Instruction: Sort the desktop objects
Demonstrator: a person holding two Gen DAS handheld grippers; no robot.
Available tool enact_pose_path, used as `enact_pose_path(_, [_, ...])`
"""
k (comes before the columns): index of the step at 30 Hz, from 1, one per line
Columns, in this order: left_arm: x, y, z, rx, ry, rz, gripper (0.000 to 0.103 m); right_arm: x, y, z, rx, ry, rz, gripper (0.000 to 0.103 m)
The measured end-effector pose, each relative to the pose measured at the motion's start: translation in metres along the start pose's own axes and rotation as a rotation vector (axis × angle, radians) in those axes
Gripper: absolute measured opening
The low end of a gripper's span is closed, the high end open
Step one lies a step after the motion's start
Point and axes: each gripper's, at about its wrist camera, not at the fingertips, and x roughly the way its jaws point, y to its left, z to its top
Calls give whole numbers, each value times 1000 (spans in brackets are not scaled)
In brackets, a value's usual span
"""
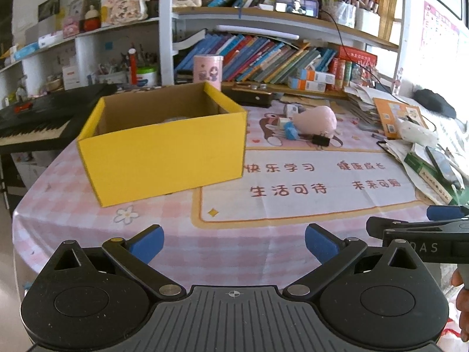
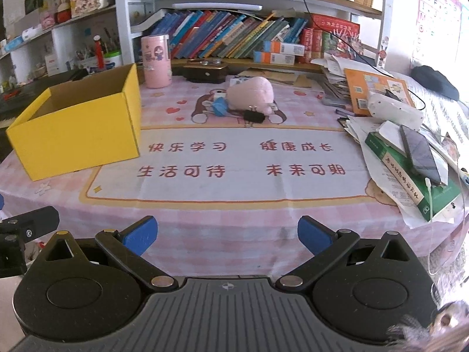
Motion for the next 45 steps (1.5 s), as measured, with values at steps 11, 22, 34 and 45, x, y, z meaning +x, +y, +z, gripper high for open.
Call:
enact_pose_path(11, [30,-34,17,61,25,-71,103,15,-37,9,46,22,-57,103])
enact_pose_path(22, [57,-65,28,84,60,-106,103,34,-70,16,68,58,-82,103])
enact_pose_path(34, [88,-99,47,76,84,-90,103,68,-102,41,40,86,-41,103])
enact_pose_path(45, [118,-133,69,61,90,-44,103,105,-138,71,18,91,11,103])
